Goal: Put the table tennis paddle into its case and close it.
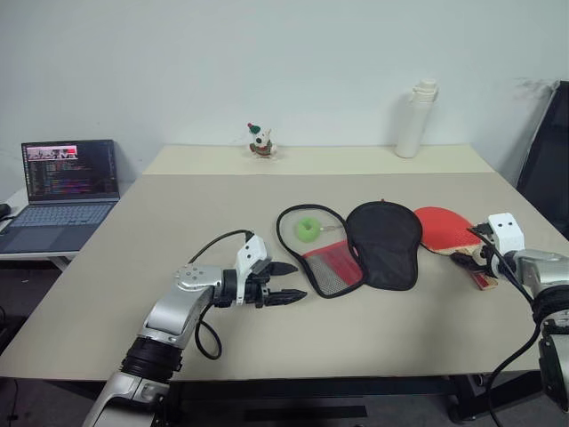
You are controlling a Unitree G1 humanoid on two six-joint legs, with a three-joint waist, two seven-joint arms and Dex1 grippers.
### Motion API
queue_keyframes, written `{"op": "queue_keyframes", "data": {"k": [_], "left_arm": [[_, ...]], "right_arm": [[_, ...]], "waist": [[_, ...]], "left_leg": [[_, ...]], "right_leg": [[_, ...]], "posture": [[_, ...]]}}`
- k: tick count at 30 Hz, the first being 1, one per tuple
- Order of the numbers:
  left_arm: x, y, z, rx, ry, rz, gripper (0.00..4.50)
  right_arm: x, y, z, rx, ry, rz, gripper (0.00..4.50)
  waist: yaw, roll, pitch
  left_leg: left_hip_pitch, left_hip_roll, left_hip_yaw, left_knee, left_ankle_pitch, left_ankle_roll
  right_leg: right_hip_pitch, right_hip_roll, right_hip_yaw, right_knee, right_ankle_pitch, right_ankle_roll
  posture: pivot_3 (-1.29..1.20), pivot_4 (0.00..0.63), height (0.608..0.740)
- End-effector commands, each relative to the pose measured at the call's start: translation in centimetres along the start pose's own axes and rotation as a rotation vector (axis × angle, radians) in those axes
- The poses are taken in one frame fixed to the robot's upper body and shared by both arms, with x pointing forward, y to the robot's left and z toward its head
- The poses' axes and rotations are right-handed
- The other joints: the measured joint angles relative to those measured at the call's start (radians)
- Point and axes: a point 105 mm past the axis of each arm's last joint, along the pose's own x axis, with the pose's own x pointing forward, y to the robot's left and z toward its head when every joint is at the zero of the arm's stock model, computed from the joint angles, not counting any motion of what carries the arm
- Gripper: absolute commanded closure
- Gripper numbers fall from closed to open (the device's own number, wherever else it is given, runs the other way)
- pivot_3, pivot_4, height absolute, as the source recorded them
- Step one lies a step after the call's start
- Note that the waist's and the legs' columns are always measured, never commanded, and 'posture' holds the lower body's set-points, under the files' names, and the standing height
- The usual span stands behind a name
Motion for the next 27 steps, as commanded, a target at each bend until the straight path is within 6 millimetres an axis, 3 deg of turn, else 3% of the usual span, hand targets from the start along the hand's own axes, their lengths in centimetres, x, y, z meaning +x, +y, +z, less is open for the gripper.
{"op": "queue_keyframes", "data": {"k": [1, 6, 9, 16, 18, 22, 27], "left_arm": [[-0.5, 0.1, 1.6, 0.054, -0.023, 0.006, 1.16], [-0.6, 0.1, 1.5, 0.053, -0.019, 0.013, 1.16], [-0.6, 0.1, 1.4, 0.051, -0.018, 0.013, 1.16], [-0.6, 0.2, 1.3, 0.053, -0.013, 0.018, 1.16], [-0.6, 0.1, 1.1, 0.052, -0.011, 0.021, 1.16], [-0.7, 0.1, 0.9, 0.049, -0.008, 0.024, 1.16], [-1.0, 0.0, 0.6, 0.043, -0.001, 0.031, 1.16]], "right_arm": [[-0.3, -0.3, 1.3, 0.03, -0.043, -0.002, 0.03], [-0.1, 0.1, 1.0, 0.035, -0.038, 0.021, 0.03], [0.3, 0.4, 1.0, 0.047, -0.048, 0.015, 0.59], [1.1, 0.4, 1.0, 0.085, -0.095, -0.079, 2.91], [1.2, 0.5, 0.9, 0.097, -0.103, -0.084, 3.38], [0.8, -0.2, 1.5, 0.117, -0.133, -0.112, 3.38], [-2.1, -3.4, 5.9, 0.131, -0.28, -0.218, 3.38]], "waist": [[0.0, 0.0, 0.0], [-0.001, 0.0, 0.0], [-0.001, 0.0, 0.0], [-0.003, 0.0, 0.0], [-0.003, 0.0, 0.0], [-0.002, 0.0, 0.0], [-0.001, 0.002, 0.001]], "left_leg": [[0.0, 0.0, 0.0, 0.0, 0.0, 0.0], [0.001, 0.0, 0.0, 0.0, 0.0, 0.0], [0.001, 0.0, 0.0, 0.0, 0.0, 0.0], [0.002, 0.0, 0.0, 0.001, 0.0, 0.0], [0.003, 0.0, 0.0, 0.002, 0.0, 0.0], [0.003, 0.0, -0.001, 0.002, 0.0, 0.0], [0.002, -0.001, 0.0, 0.001, 0.0, 0.0]], "right_leg": [[0.0, 0.0, 0.0, 0.0, 0.0, 0.0], [0.0, 0.0, 0.0, 0.001, 0.0, 0.0], [0.0, 0.0, 0.0, 0.0, 0.0, 0.0], [0.002, 0.0, 0.001, 0.001, 0.0, 0.001], [0.003, 0.0, 0.001, 0.001, 0.001, 0.002], [0.004, -0.001, 0.001, 0.0, 0.001, 0.002], [0.002, -0.001, 0.002, 0.0, 0.001, 0.002]], "posture": [[0.0, 0.15, 0.74], [0.0, 0.15, 0.74], [0.0, 0.15, 0.74], [0.0, 0.15, 0.74], [0.0, 0.15, 0.74], [0.0, 0.15, 0.74], [0.0, 0.15, 0.74]]}}
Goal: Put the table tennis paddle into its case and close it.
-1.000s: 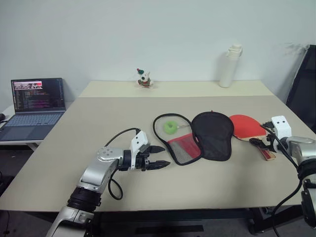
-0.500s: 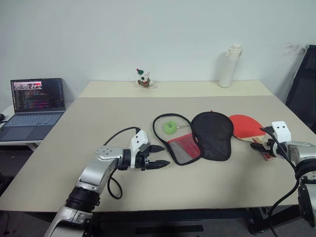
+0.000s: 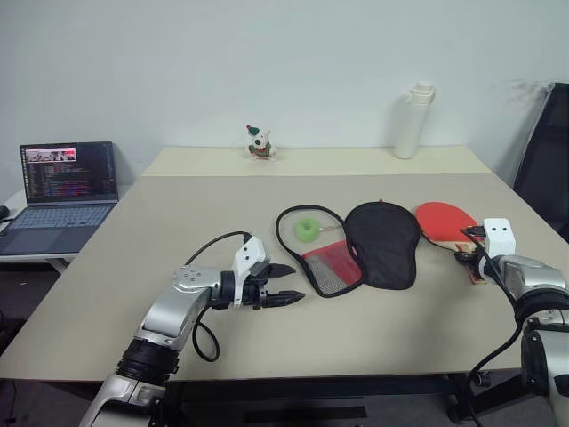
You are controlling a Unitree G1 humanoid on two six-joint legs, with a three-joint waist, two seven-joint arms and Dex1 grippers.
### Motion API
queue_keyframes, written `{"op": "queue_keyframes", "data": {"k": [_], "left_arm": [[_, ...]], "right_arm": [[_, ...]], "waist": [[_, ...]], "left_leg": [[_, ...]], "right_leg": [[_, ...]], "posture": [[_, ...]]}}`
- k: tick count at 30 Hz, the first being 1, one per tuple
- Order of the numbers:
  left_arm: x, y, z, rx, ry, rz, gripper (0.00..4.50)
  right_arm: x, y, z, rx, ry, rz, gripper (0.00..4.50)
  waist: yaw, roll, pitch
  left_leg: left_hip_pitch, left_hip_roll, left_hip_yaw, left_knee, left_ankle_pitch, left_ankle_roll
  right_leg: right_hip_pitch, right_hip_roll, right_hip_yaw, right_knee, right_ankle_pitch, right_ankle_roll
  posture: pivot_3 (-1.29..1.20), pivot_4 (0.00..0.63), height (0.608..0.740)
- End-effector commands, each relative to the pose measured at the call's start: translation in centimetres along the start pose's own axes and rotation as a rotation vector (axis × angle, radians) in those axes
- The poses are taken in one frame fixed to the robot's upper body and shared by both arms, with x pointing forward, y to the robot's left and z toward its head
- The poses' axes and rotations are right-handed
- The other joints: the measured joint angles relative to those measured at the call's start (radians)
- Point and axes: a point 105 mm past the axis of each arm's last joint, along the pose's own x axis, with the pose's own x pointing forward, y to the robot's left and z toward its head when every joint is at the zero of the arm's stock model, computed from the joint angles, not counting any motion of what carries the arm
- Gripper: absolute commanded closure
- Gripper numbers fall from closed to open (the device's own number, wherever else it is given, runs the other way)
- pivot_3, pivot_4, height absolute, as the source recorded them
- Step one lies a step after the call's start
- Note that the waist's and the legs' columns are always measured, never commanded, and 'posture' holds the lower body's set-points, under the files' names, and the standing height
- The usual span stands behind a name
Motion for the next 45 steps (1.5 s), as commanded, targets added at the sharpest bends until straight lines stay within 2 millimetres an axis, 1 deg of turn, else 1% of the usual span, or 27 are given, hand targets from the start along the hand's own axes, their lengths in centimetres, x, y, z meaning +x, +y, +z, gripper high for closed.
{"op": "queue_keyframes", "data": {"k": [1, 2, 4, 5, 6, 8, 10, 12, 13, 15, 18, 21, 27, 30, 33, 37, 41, 45], "left_arm": [[-0.6, 0.1, 1.3, 0.061, -0.028, 0.018, 1.16], [-0.6, 0.1, 1.2, 0.06, -0.027, 0.018, 1.16], [-0.7, 0.1, 1.2, 0.06, -0.026, 0.019, 1.16], [-0.7, 0.2, 1.2, 0.059, -0.026, 0.02, 1.16], [-0.7, 0.2, 1.1, 0.059, -0.025, 0.021, 1.16], [-0.6, 0.2, 1.0, 0.058, -0.025, 0.02, 1.16], [-0.5, 0.2, 0.9, 0.058, -0.026, 0.018, 1.16], [-0.5, 0.2, 0.9, 0.058, -0.028, 0.016, 1.16], [-0.4, 0.2, 0.9, 0.058, -0.028, 0.016, 1.16], [-0.4, 0.2, 0.8, 0.058, -0.028, 0.017, 1.16], [-0.3, 0.3, 0.7, 0.06, -0.024, 0.022, 1.16], [-0.2, 0.2, 0.7, 0.061, -0.028, 0.021, 1.16], [-0.5, 0.2, 0.7, 0.059, -0.03, 0.034, 1.16], [-0.5, 0.1, 0.9, 0.051, -0.047, 0.035, 1.16], [-0.7, 0.2, 1.4, 0.046, -0.075, 0.038, 1.16], [-1.0, 0.8, 2.4, 0.052, -0.117, 0.06, 1.16], [-1.5, 1.6, 4.1, 0.071, -0.169, 0.096, 1.16], [-1.7, 1.9, 5.4, 0.097, -0.199, 0.11, 1.16]], "right_arm": [[-2.5, -2.9, 7.0, 0.012, -0.222, -0.084, 3.38], [-3.0, -3.1, 8.1, 0.027, -0.25, -0.087, 3.38], [-3.5, -3.1, 9.2, 0.047, -0.274, -0.086, 3.38], [-3.9, -1.8, 10.4, 0.04, -0.293, -0.032, 3.38], [-4.2, 0.0, 11.3, 0.03, -0.309, 0.03, 3.38], [-5.0, 4.1, 12.0, 0.031, -0.33, 0.142, 3.38], [-5.7, 8.1, 11.5, 0.093, -0.33, 0.232, 3.38], [-6.2, 11.3, 10.4, 0.154, -0.309, 0.295, 3.38], [-6.4, 12.5, 10.0, 0.175, -0.3, 0.315, 3.38], [-6.6, 14.0, 9.3, 0.217, -0.291, 0.323, 3.38], [-6.0, 16.0, 8.3, 0.275, -0.274, 0.316, 3.38], [-5.3, 17.1, 7.2, 0.257, -0.248, 0.309, 3.38], [-4.3, 17.3, 5.2, 0.237, -0.192, 0.278, 3.38], [-3.8, 17.5, 4.1, 0.226, -0.161, 0.268, 3.38], [-3.6, 17.9, 3.5, 0.211, -0.148, 0.271, 3.38], [-3.2, 18.1, 2.8, 0.185, -0.13, 0.26, 3.38], [-3.0, 18.2, 2.1, 0.161, -0.109, 0.246, 3.38], [-2.9, 18.0, 1.9, 0.163, -0.104, 0.234, 3.38]], "waist": [[0.001, 0.001, 0.001], [0.001, 0.002, 0.001], [-0.001, 0.003, 0.002], [-0.003, 0.003, 0.002], [-0.005, 0.003, 0.002], [-0.011, 0.003, 0.002], [-0.018, 0.002, 0.001], [-0.019, 0.002, 0.001], [-0.016, 0.002, 0.001], [-0.006, 0.003, 0.001], [0.007, 0.003, 0.001], [0.008, 0.003, 0.001], [0.001, 0.003, 0.001], [0.0, 0.003, 0.001], [-0.004, 0.003, 0.001], [-0.004, 0.003, 0.001], [-0.002, 0.002, 0.001], [-0.002, 0.002, 0.001]], "left_leg": [[-0.001, 0.0, 0.0, 0.0, 0.0, 0.0], [-0.002, 0.0, 0.001, -0.001, 0.0, 0.0], [-0.003, 0.0, 0.002, -0.002, 0.0, 0.0], [-0.003, 0.0, 0.003, -0.002, 0.0, 0.0], [-0.003, 0.0, 0.004, -0.002, 0.0, 0.0], [-0.002, 0.001, 0.006, -0.002, 0.0, 0.0], [0.0, 0.003, 0.006, -0.002, 0.0, 0.001], [0.0, 0.01, 0.006, -0.002, 0.0, 0.001], [0.0, 0.012, 0.006, -0.001, 0.0, 0.001], [0.0, 0.013, 0.005, -0.002, 0.0, 0.0], [-0.002, 0.011, 0.006, -0.001, 0.0, 0.0], [-0.003, 0.009, 0.007, -0.001, 0.0, 0.0], [-0.003, 0.008, 0.008, -0.001, -0.001, 0.001], [-0.003, 0.01, 0.008, -0.001, -0.001, 0.001], [-0.002, 0.011, 0.008, -0.001, -0.001, 0.001], [-0.002, 0.012, 0.009, -0.001, -0.001, 0.001], [-0.002, 0.012, 0.009, -0.001, -0.001, 0.001], [-0.002, 0.012, 0.009, -0.001, -0.001, 0.001]], "right_leg": [[-0.002, 0.0, 0.001, 0.0, 0.0, 0.0], [-0.003, 0.0, 0.001, 0.0, 0.0, -0.001], [-0.007, 0.0, 0.006, 0.002, 0.003, -0.004], [-0.007, 0.001, 0.01, 0.001, 0.003, -0.004], [-0.007, 0.002, 0.012, 0.001, 0.003, -0.004], [-0.008, 0.005, 0.015, 0.002, 0.003, -0.004], [-0.008, 0.008, 0.017, 0.003, 0.002, -0.004], [-0.008, 0.011, 0.017, 0.005, 0.002, -0.004], [-0.008, 0.012, 0.016, 0.005, 0.002, -0.003], [-0.009, 0.013, 0.013, 0.005, 0.001, -0.003], [-0.011, 0.012, 0.014, 0.005, 0.003, -0.005], [-0.01, 0.009, 0.015, 0.002, 0.003, -0.005], [-0.011, 0.009, 0.016, 0.001, 0.004, -0.006], [-0.011, 0.011, 0.016, 0.002, 0.003, -0.005], [-0.011, 0.012, 0.016, 0.003, 0.003, -0.004], [-0.011, 0.013, 0.017, 0.003, 0.002, -0.004], [-0.011, 0.013, 0.017, 0.003, 0.002, -0.004], [-0.011, 0.013, 0.017, 0.002, 0.002, -0.004]], "posture": [[0.0, 0.15, 0.74], [0.0, 0.15, 0.74], [0.0, 0.15, 0.74], [0.0, 0.15, 0.74], [0.0, 0.15, 0.74], [0.0, 0.15, 0.74], [0.0, 0.15, 0.74], [0.0, 0.15, 0.74], [0.0, 0.15, 0.74], [0.0, 0.15, 0.74], [0.0, 0.15, 0.74], [0.0, 0.15, 0.74], [0.0, 0.15, 0.74], [0.0, 0.15, 0.74], [0.0, 0.15, 0.74], [0.0, 0.15, 0.74], [0.0, 0.15, 0.74], [0.0, 0.15, 0.74]]}}
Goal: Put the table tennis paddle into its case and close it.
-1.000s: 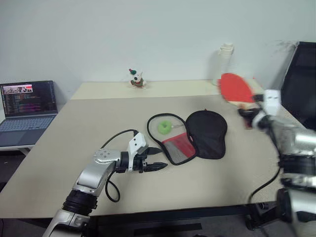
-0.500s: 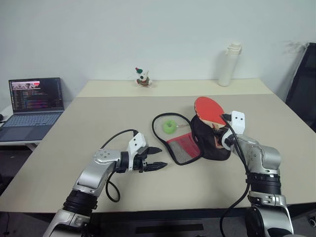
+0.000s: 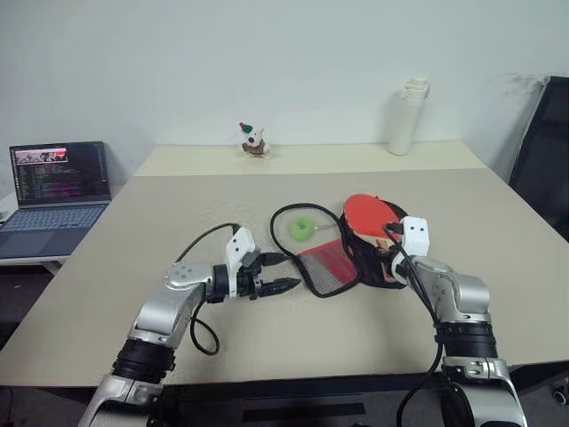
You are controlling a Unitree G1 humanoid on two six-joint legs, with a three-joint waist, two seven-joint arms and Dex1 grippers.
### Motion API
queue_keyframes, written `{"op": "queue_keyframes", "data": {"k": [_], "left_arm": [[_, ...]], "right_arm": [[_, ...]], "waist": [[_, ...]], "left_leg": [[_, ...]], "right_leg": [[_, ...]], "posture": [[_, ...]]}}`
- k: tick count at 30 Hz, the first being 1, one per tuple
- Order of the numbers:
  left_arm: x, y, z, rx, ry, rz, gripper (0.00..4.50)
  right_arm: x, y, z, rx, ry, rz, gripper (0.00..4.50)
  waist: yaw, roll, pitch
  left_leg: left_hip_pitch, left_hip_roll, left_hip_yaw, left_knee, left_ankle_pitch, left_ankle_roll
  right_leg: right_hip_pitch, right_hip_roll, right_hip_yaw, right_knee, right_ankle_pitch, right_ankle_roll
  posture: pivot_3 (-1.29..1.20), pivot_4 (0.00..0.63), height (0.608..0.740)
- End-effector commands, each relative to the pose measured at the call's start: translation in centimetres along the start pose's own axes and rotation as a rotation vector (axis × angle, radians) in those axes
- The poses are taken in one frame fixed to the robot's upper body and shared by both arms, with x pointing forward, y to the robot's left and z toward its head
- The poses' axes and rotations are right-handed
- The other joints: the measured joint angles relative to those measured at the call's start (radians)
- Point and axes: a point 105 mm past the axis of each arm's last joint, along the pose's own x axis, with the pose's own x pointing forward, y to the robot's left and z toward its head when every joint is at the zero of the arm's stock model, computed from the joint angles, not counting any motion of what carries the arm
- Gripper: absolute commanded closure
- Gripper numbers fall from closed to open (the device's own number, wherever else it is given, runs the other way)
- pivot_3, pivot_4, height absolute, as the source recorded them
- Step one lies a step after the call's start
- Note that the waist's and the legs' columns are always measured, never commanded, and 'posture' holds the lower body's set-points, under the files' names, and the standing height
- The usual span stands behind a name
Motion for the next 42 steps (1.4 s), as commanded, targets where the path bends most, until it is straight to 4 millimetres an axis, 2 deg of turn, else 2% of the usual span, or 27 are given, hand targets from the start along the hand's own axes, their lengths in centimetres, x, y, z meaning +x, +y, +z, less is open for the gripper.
{"op": "queue_keyframes", "data": {"k": [1, 5, 14, 38, 40, 42], "left_arm": [[-0.2, 0.3, 2.9, 0.063, -0.079, 0.011, 1.16], [-0.2, 0.4, 3.6, 0.065, -0.096, 0.011, 1.16], [-0.2, 0.5, 3.8, 0.068, -0.095, 0.013, 1.16], [0.1, 0.1, 3.3, 0.063, -0.078, 0.002, 1.16], [0.2, 0.1, 3.1, 0.063, -0.074, 0.001, 1.16], [0.2, 0.1, 3.1, 0.062, -0.072, 0.0, 1.16]], "right_arm": [[-0.3, -0.1, 1.4, -0.009, -0.061, -0.014, 3.38], [-0.4, -0.3, 1.2, -0.013, -0.053, -0.014, 3.38], [-0.4, -0.8, 0.5, -0.018, -0.034, -0.04, 3.38], [-0.6, -3.0, 0.0, -0.051, -0.042, -0.153, 3.38], [-0.7, -3.3, -0.1, -0.051, -0.043, -0.17, 2.65], [-0.7, -3.4, -0.2, -0.058, -0.036, -0.172, 2.09]], "waist": [[0.0, 0.0, 0.0], [0.0, 0.0, 0.0], [0.0, 0.0, 0.0], [0.003, -0.003, -0.002], [0.003, -0.003, -0.002], [0.003, -0.003, -0.002]], "left_leg": [[0.0, 0.0, 0.0, 0.0, 0.0, 0.0], [0.0, 0.0, 0.0, 0.0, 0.0, 0.0], [0.0, 0.0, 0.0, 0.0, 0.0, 0.0], [0.0, 0.0, -0.001, 0.0, 0.0, 0.0], [0.0, 0.0, -0.001, 0.0, 0.0, 0.0], [0.0, 0.0, -0.001, 0.0, 0.0, 0.0]], "right_leg": [[0.0, 0.0, 0.0, 0.0, 0.0, 0.0], [0.0, 0.0, 0.0, 0.0, 0.0, 0.0], [0.0, 0.0, 0.0, 0.0, 0.0, 0.0], [0.001, 0.0, -0.001, -0.001, -0.001, 0.001], [0.001, 0.0, -0.001, -0.001, -0.001, 0.001], [0.001, 0.0, -0.001, -0.001, -0.001, 0.001]], "posture": [[0.0, 0.15, 0.74], [0.0, 0.15, 0.74], [0.0, 0.15, 0.74], [0.0, 0.15, 0.74], [0.0, 0.15, 0.74], [0.0, 0.15, 0.74]]}}
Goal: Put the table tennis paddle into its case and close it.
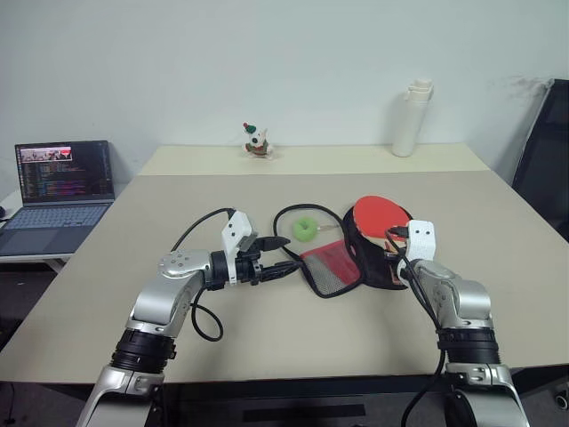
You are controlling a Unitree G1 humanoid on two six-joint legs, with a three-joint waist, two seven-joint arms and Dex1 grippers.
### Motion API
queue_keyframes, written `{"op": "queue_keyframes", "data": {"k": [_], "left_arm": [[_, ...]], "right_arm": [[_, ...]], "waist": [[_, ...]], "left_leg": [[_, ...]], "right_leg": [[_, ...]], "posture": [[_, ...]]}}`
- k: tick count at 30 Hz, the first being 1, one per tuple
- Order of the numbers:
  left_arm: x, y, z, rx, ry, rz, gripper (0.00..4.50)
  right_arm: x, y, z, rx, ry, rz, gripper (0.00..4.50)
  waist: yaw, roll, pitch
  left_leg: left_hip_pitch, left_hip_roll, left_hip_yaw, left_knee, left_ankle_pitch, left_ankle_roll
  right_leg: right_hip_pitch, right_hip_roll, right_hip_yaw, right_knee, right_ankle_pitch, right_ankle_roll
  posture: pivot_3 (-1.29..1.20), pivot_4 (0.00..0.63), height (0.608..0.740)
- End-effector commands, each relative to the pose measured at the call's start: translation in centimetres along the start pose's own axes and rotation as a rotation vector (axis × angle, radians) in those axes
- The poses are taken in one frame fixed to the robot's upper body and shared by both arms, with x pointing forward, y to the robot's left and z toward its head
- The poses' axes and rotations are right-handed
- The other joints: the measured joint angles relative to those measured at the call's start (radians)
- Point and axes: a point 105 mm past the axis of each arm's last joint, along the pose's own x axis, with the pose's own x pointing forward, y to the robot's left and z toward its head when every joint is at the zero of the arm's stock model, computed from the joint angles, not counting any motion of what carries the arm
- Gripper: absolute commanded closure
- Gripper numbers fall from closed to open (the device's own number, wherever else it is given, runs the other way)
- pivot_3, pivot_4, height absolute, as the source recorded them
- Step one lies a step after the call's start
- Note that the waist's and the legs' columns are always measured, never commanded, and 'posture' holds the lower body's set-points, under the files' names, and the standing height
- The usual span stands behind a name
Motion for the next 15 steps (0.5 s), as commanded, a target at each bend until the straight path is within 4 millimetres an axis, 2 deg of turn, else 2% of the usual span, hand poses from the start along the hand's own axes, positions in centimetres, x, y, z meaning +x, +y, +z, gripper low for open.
{"op": "queue_keyframes", "data": {"k": [1, 5, 8, 11, 15], "left_arm": [[0.1, -0.3, 1.5, 0.053, -0.041, -0.017, 1.16], [0.1, -0.3, 1.3, 0.051, -0.036, -0.016, 1.16], [0.0, -0.3, 1.1, 0.047, -0.032, -0.011, 1.16], [-0.2, -0.1, 0.8, 0.042, -0.024, 0.002, 1.16], [-0.7, 0.5, 0.2, 0.025, -0.009, 0.04, 1.16]], "right_arm": [[-0.2, -1.2, 0.0, -0.016, -0.005, -0.046, 1.75], [-0.2, -1.0, -0.1, -0.019, 0.0, -0.041, 0.39], [-0.7, -0.2, 0.4, -0.03, -0.019, -0.006, 0.39], [-2.0, 1.5, 1.0, -0.079, -0.043, 0.094, 0.39], [-5.3, 3.9, 2.1, -0.136, -0.068, 0.338, 0.39]], "waist": [[0.0, 0.0, 0.0], [0.0, 0.0, 0.0], [0.0, 0.0, 0.0], [-0.001, 0.0, 0.0], [-0.001, 0.0, 0.0]], "left_leg": [[0.0, 0.0, 0.0, 0.0, 0.0, 0.0], [0.0, 0.0, 0.0, 0.0, 0.0, 0.0], [0.0, 0.0, 0.0, 0.0, 0.0, 0.0], [0.0, 0.0, 0.0, 0.0, 0.0, 0.0], [0.0, 0.0, 0.0, -0.001, 0.0, 0.0]], "right_leg": [[0.0, 0.0, 0.0, 0.0, 0.0, 0.0], [0.0, 0.0, 0.0, 0.0, 0.0, 0.0], [0.0, 0.0, 0.0, 0.0, 0.0, 0.0], [0.0, 0.0, 0.0, 0.0, 0.0, 0.0], [-0.001, 0.0, 0.0, -0.001, 0.0, 0.0]], "posture": [[0.0, 0.15, 0.74], [0.0, 0.15, 0.74], [0.0, 0.15, 0.74], [0.0, 0.15, 0.74], [0.0, 0.15, 0.74]]}}
